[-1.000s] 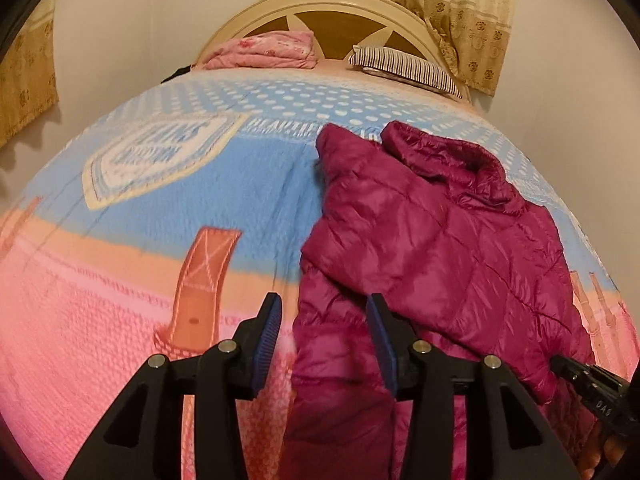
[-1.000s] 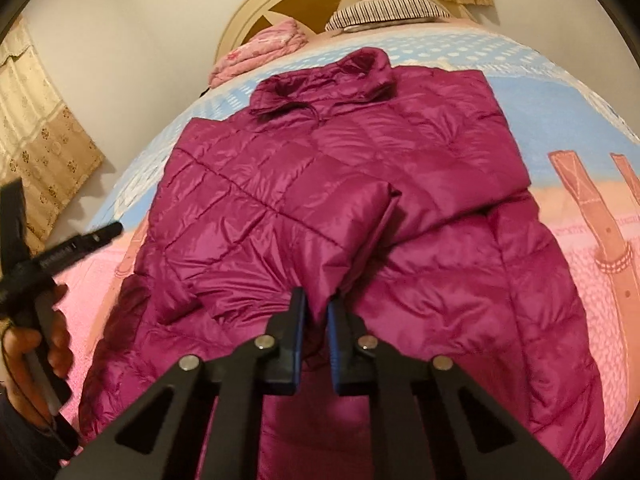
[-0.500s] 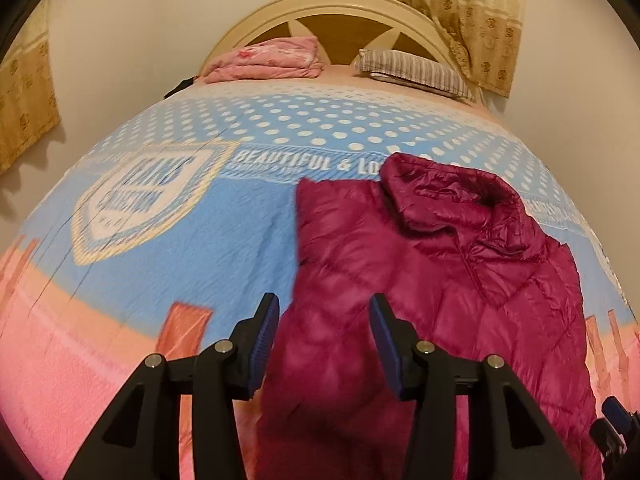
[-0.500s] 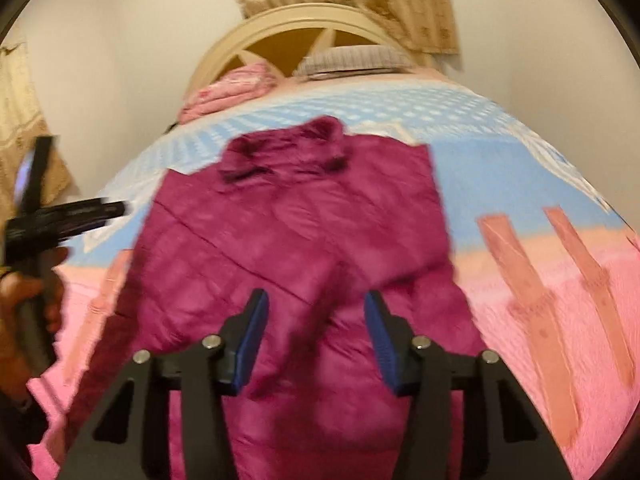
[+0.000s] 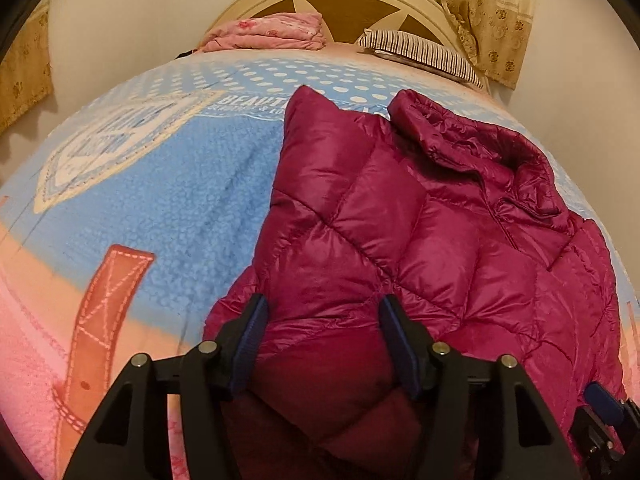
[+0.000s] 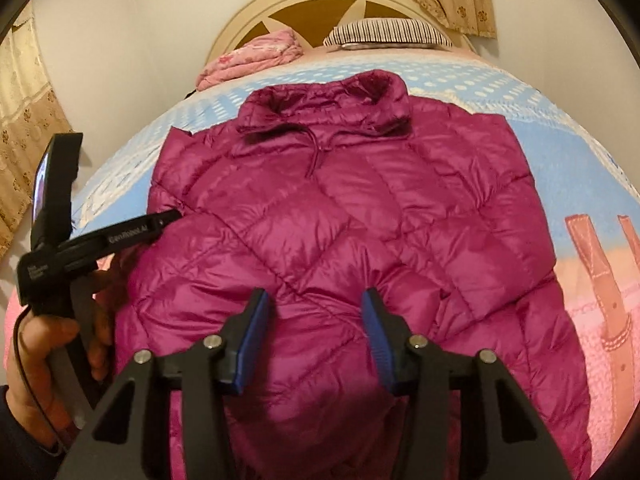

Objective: Fold large clothes

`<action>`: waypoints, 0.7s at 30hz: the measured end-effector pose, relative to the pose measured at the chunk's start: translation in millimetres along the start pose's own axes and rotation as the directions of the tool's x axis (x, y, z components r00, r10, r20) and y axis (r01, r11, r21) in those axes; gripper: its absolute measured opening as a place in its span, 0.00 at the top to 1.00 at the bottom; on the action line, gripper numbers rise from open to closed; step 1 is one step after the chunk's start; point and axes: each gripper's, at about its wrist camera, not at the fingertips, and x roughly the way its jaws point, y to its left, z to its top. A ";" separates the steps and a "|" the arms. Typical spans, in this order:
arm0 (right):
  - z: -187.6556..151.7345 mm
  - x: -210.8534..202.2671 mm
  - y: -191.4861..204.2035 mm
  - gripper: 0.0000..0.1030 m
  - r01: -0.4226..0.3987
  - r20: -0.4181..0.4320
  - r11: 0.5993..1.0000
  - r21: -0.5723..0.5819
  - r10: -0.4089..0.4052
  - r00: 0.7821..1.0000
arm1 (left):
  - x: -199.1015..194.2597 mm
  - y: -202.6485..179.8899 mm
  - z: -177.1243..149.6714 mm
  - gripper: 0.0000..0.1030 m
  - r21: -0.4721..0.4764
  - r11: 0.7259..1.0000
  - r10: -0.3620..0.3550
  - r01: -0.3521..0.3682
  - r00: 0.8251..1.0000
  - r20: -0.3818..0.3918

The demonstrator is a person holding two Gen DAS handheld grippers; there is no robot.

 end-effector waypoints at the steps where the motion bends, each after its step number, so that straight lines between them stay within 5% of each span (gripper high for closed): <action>1: -1.6 0.9 0.5 0.51 0.006 0.002 1.000 -0.007 -0.006 1.000 | 1.4 0.1 -0.1 0.39 0.001 1.000 -0.003 0.003 1.000 0.000; 21: -10.2 16.7 -1.9 0.51 0.021 0.003 1.000 -0.009 -0.021 1.000 | 3.8 -9.5 -8.6 0.22 0.061 0.998 -0.024 0.024 1.000 0.008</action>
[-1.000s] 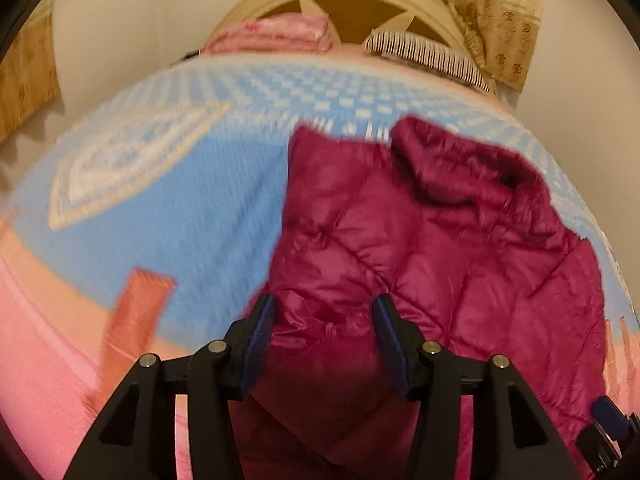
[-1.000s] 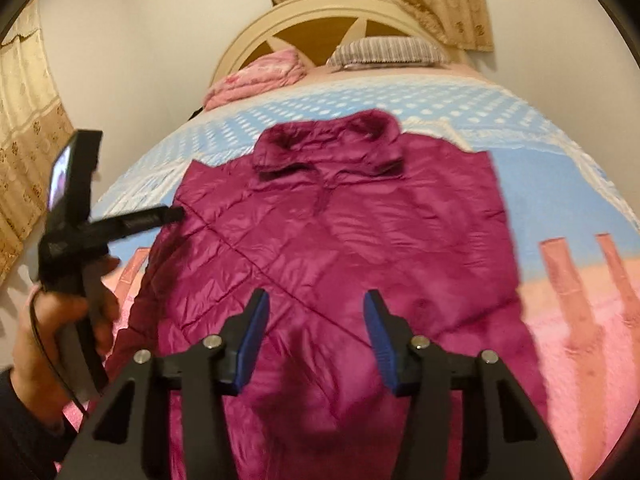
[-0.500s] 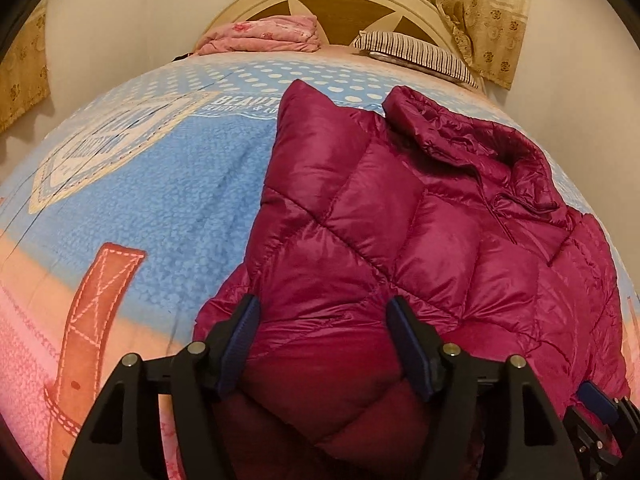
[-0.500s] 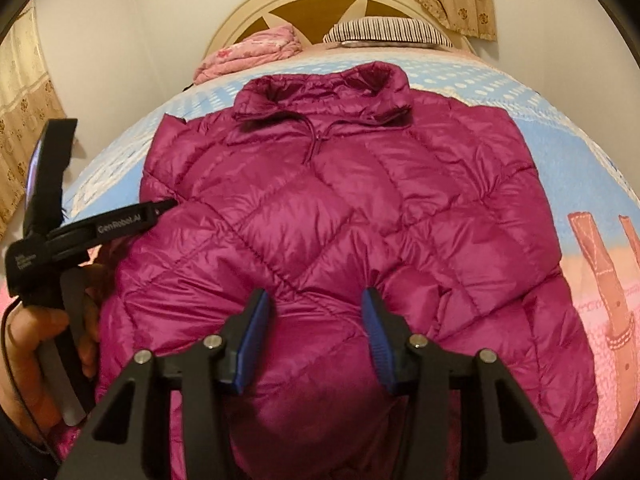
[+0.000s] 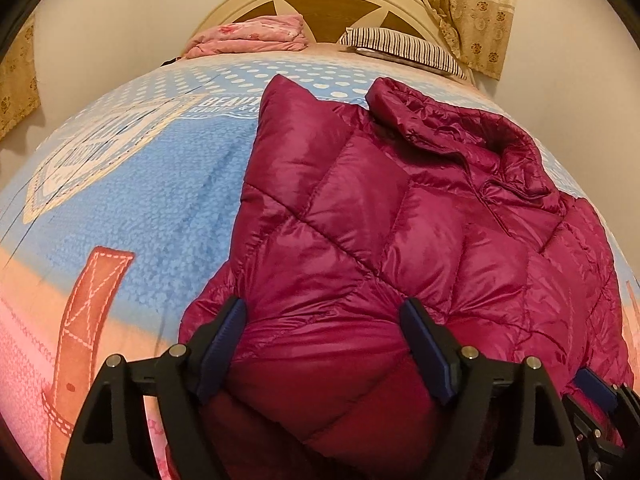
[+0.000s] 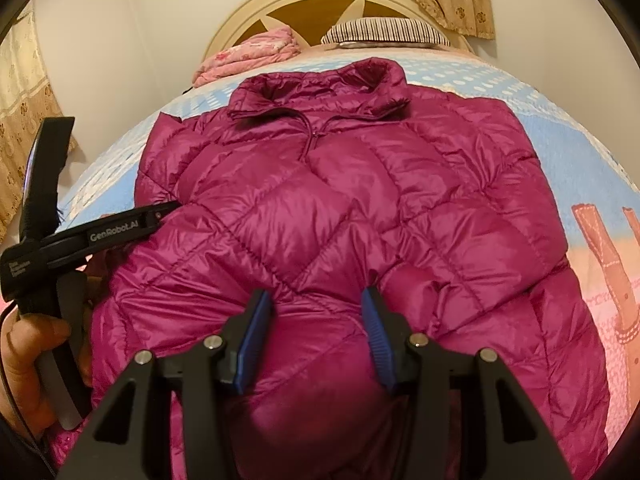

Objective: Fold large clothes

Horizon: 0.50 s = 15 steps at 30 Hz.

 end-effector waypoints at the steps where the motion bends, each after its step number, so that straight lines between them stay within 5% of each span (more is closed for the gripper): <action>1: 0.3 0.4 0.1 0.51 0.002 0.000 1.000 -0.001 -0.002 1.000 | -0.4 0.2 -0.3 0.22 -0.001 1.000 -0.002 0.002 1.000 0.002; 15: 0.6 3.6 8.2 0.51 0.052 -0.002 0.998 -0.040 -0.052 0.999 | 4.4 -7.1 -0.3 0.20 0.038 0.999 0.036 -0.036 0.999 -0.013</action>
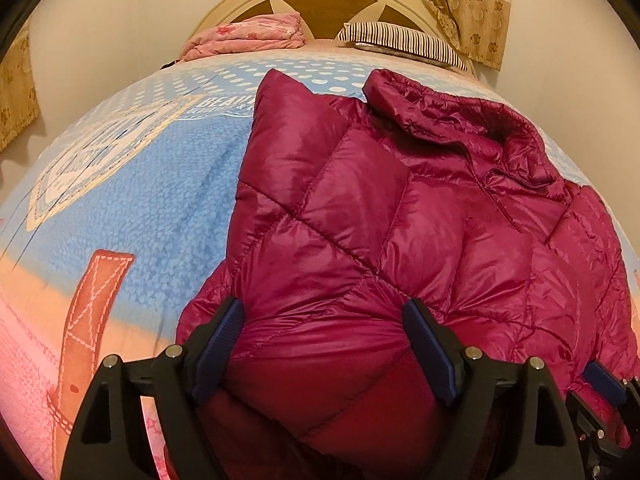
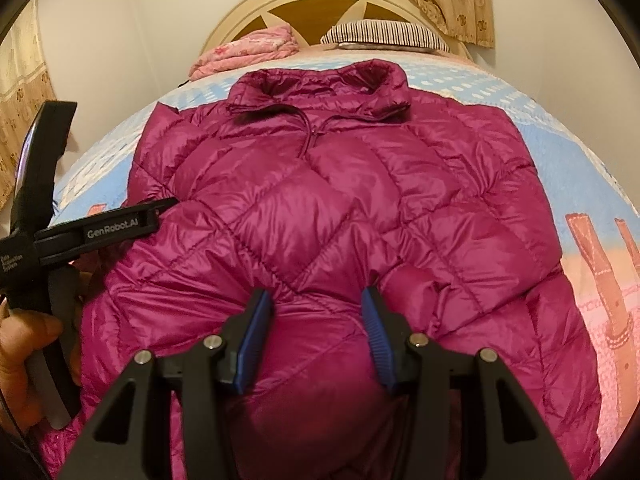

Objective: Fold large clothes
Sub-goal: 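Press the folded jacket flat with the left tool and lift away, then grasp the jacket hem with both tools and lift it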

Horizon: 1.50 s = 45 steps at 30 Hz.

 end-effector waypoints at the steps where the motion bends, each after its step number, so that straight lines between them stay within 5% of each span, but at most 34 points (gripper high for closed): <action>1: 0.0 0.2 0.7 0.51 0.005 0.000 1.000 -0.004 -0.005 1.000 | 0.5 -0.8 0.1 0.20 0.003 1.000 0.004 -0.004 1.000 -0.002; 32: -0.9 -0.1 5.8 0.50 0.038 0.004 0.999 -0.028 -0.037 0.999 | 5.3 -7.8 1.2 0.16 0.045 0.998 0.044 -0.043 0.999 -0.017; 38: -1.8 -8.3 3.4 0.23 -0.060 0.011 0.998 -0.019 0.061 0.998 | 0.0 -6.8 2.4 0.13 0.059 0.998 0.006 -0.004 0.999 -0.041; 42: -0.5 -8.7 6.4 0.23 -0.059 0.000 0.998 -0.029 0.059 0.998 | -12.0 -7.5 8.3 0.12 0.078 0.996 -0.040 0.046 0.996 -0.081; 45: 3.7 -18.8 4.2 0.23 -0.091 0.002 0.995 -0.028 0.091 0.996 | -42.2 -4.0 20.9 0.11 0.069 0.991 -0.113 0.114 0.993 -0.022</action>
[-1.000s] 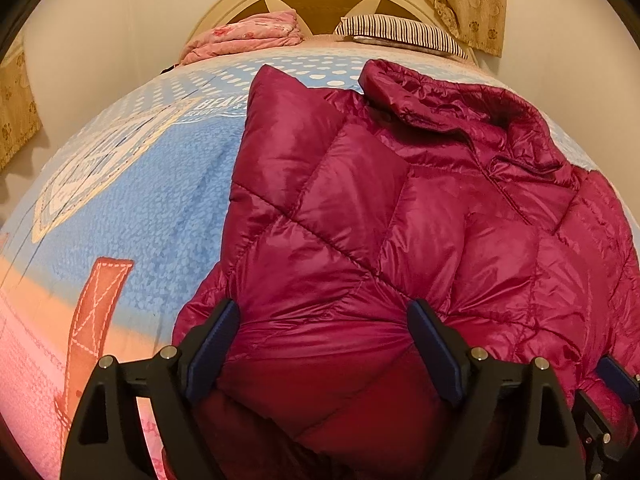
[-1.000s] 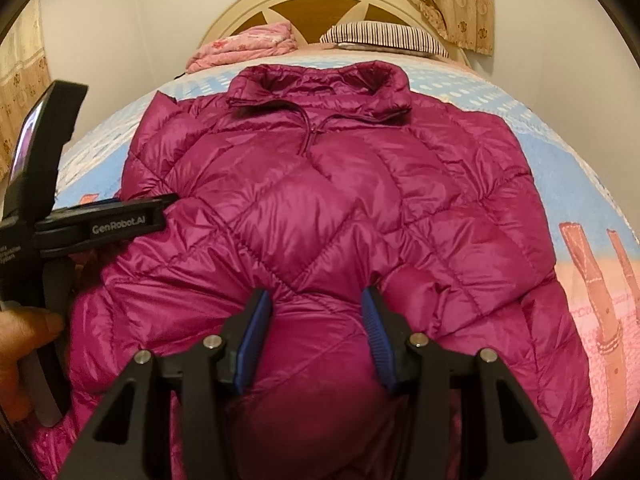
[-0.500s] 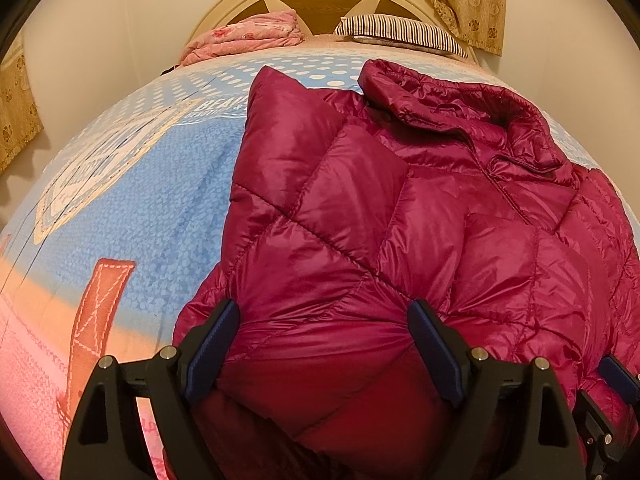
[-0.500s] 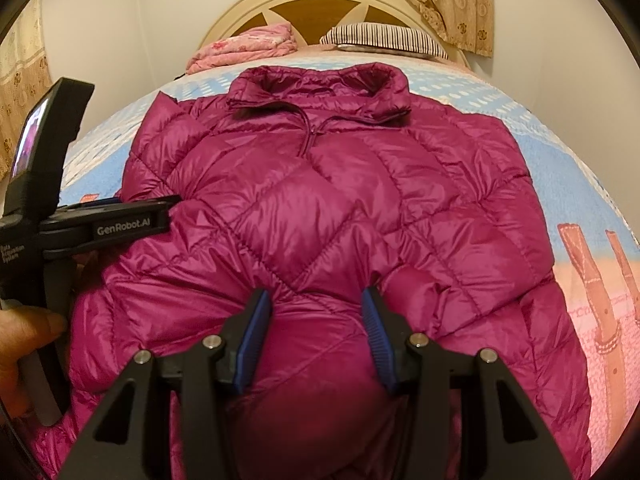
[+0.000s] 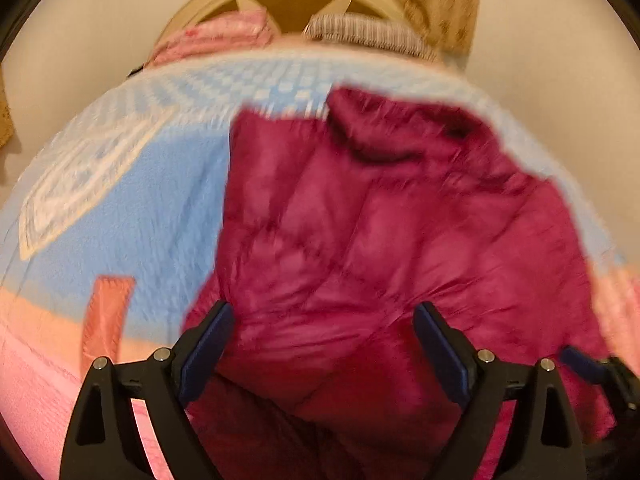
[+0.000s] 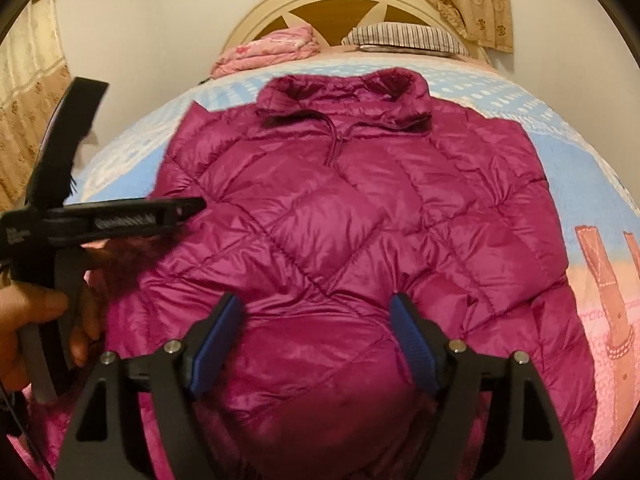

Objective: Fold large clothes
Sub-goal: 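Grasp the jacket hem with both tools and lift it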

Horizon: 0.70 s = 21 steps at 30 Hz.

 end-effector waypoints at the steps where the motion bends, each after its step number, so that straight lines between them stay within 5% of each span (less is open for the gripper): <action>1: 1.6 -4.0 -2.0 0.23 -0.012 -0.002 1.000 0.001 0.012 1.000 | -11.3 -0.7 8.4 0.10 0.009 1.000 -0.009 0.008 1.000 0.024; 7: 41.2 -24.1 -27.8 0.14 -0.012 0.005 1.000 -0.019 0.012 1.000 | -10.6 -1.8 67.8 0.10 -0.007 1.000 -0.029 0.029 0.999 0.030; 11: 79.9 -15.3 -57.7 0.14 0.028 0.013 0.999 0.029 -0.029 1.000 | 26.3 -7.9 103.3 0.10 0.033 0.999 0.032 -0.033 0.999 0.006; 21: 172.2 69.4 -105.9 0.14 0.120 -0.045 0.993 0.004 -0.119 0.992 | 112.1 -10.4 162.2 0.10 0.079 0.995 0.068 -0.063 0.996 -0.062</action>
